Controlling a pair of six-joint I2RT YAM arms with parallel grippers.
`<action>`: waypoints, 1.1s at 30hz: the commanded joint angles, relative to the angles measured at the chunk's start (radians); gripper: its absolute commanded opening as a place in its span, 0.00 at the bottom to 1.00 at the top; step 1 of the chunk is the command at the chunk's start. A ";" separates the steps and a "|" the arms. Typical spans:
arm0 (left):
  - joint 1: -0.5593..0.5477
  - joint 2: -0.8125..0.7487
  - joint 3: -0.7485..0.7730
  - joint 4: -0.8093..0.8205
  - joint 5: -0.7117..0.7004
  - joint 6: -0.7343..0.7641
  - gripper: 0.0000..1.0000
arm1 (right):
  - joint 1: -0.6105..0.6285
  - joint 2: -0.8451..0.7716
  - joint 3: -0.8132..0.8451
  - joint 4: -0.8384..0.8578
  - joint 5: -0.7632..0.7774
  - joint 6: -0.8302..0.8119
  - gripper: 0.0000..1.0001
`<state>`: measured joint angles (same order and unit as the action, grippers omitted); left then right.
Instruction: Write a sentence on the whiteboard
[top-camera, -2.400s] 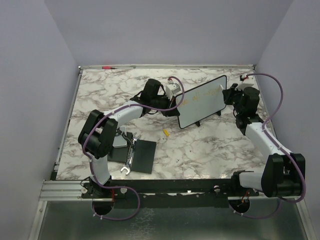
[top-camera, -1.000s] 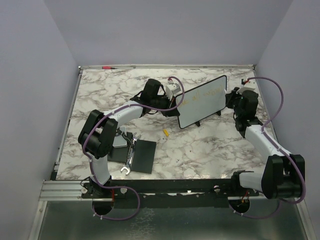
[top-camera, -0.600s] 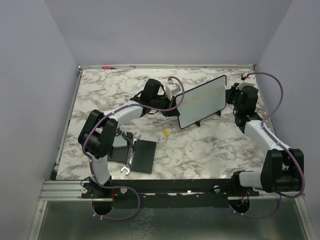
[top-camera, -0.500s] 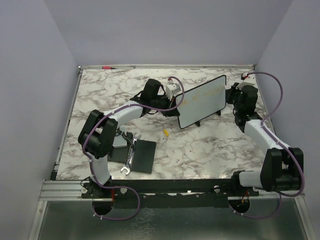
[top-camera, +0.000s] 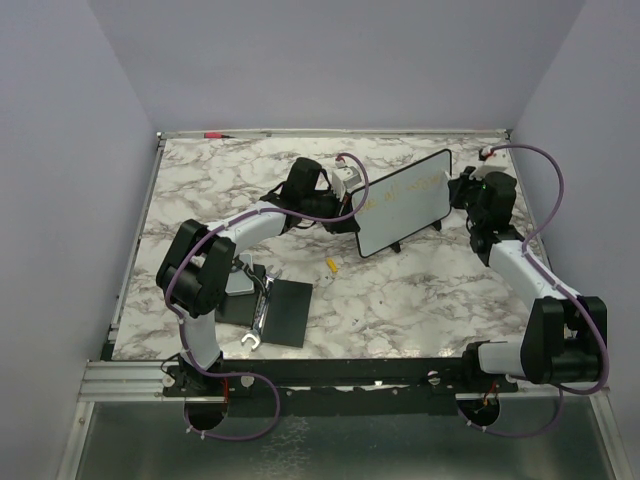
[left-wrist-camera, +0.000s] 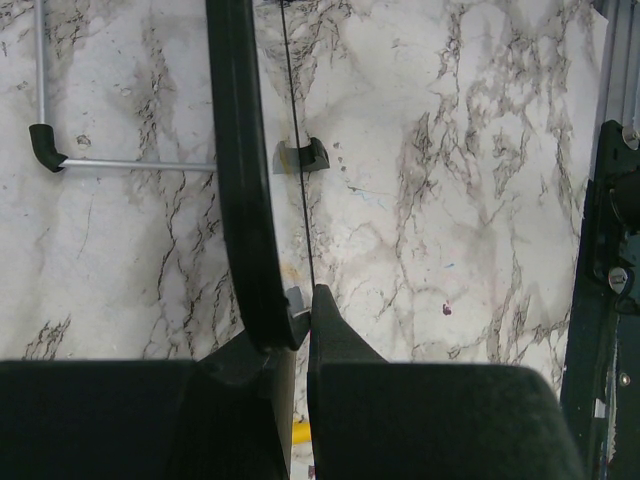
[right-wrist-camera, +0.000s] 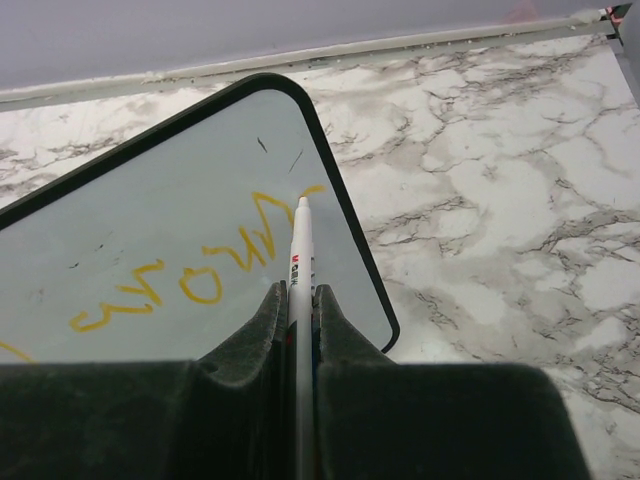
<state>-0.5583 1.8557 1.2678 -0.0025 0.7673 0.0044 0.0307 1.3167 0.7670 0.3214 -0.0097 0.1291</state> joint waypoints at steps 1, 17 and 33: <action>-0.002 0.008 0.015 -0.022 0.008 0.034 0.00 | -0.003 -0.009 -0.027 0.009 -0.045 -0.010 0.01; -0.002 0.008 0.015 -0.021 0.010 0.034 0.00 | -0.003 0.020 -0.026 0.005 0.046 0.019 0.01; -0.002 0.011 0.016 -0.021 0.010 0.034 0.00 | -0.003 0.036 0.060 0.012 0.020 -0.015 0.01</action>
<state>-0.5583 1.8557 1.2678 -0.0025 0.7704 0.0044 0.0307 1.3354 0.7891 0.3176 0.0193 0.1310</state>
